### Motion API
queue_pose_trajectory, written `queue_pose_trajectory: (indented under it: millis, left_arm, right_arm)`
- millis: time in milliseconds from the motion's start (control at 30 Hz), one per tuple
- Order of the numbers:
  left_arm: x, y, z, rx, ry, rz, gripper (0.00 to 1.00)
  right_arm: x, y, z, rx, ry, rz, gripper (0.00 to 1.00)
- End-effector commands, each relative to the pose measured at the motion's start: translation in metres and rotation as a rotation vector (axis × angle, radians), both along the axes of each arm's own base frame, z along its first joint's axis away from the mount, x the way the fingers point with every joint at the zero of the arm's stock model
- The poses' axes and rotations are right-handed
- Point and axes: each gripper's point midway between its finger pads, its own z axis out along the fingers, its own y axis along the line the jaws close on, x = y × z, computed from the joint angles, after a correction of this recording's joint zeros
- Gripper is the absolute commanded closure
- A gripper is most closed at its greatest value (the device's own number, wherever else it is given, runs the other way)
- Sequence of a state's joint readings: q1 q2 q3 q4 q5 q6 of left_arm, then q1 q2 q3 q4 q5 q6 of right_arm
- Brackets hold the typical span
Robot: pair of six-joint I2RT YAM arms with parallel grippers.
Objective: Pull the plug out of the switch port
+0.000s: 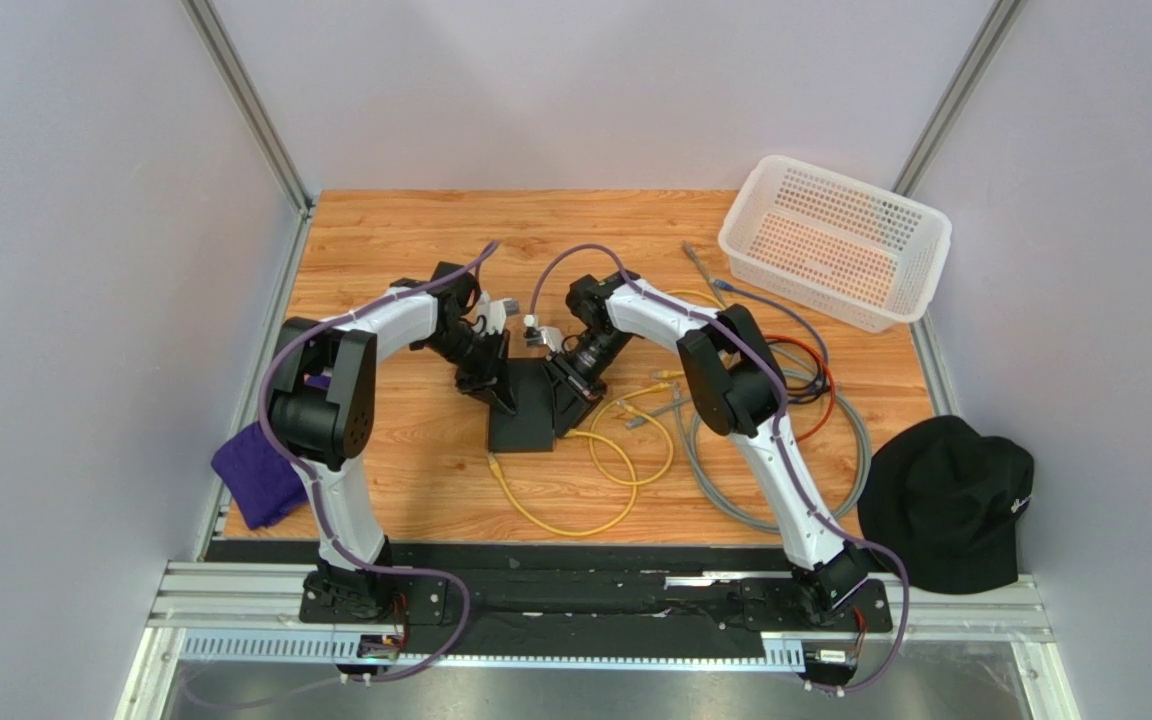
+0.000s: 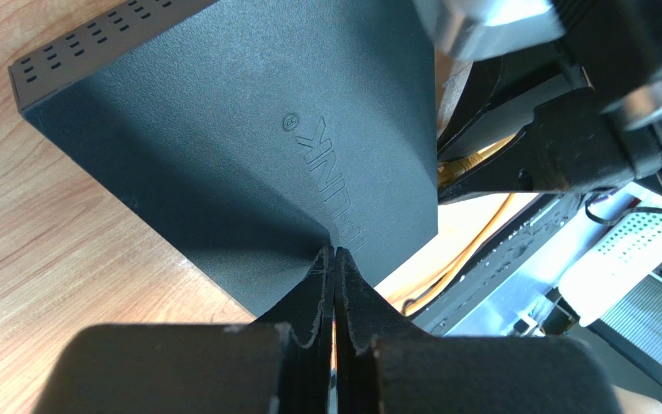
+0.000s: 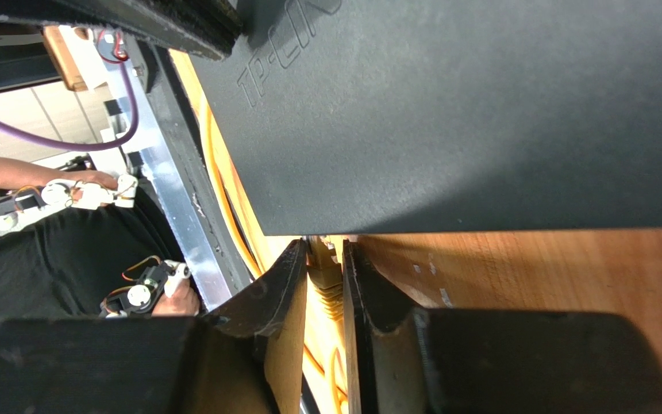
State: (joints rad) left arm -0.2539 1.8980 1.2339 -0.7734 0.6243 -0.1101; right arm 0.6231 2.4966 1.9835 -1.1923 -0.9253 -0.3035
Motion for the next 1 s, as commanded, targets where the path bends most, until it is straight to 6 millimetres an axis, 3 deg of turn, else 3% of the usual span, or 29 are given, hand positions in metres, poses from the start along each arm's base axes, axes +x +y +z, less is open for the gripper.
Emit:
queue_pose_trajectory:
  millis: [0,200,367,433,533,600,700,800,867,967]
  left_arm:
    - [0.015,0.006,-0.006,0.053,-0.073,-0.021,1.0]
    - [0.018,0.006,-0.006,0.053,-0.074,-0.021,1.0]
    - [0.016,0.006,-0.007,0.051,-0.068,-0.023,1.0]
    - [0.017,0.005,-0.006,0.049,-0.072,-0.025,1.0]
    - [0.017,0.005,-0.006,0.048,-0.077,-0.028,1.0]
    - [0.017,0.006,-0.006,0.048,-0.076,-0.029,1.0]
    - [0.016,0.005,-0.006,0.047,-0.072,-0.031,1.0]
    - [0.021,-0.003,0.009,-0.011,-0.107,-0.041,1.0]
    - [0.019,-0.021,0.036,-0.145,-0.128,-0.065,1.0]
    - [0.008,-0.04,0.049,-0.219,-0.121,-0.109,1.0]
  right_arm:
    - [0.002,-0.038,-0.064,-0.188,-0.126,0.095,0.86]
    - [0.039,-0.039,-0.048,-0.158,-0.197,0.032,0.86]
    - [0.009,-0.054,-0.059,-0.183,-0.095,0.063,0.86]
    - [0.006,-0.054,-0.056,-0.159,-0.082,0.063,0.85]
    - [0.02,-0.045,-0.046,-0.098,-0.04,-0.034,0.85]
    - [0.039,-0.04,-0.042,-0.071,-0.063,-0.086,0.85]
    - [0.042,-0.044,-0.052,-0.108,-0.103,-0.069,0.85]
    - [0.021,-0.044,-0.056,-0.109,-0.035,-0.042,0.85]
    - [0.008,-0.043,-0.059,-0.113,-0.03,0.014,0.85]
    - [0.007,-0.034,-0.053,-0.078,-0.039,0.04,0.86]
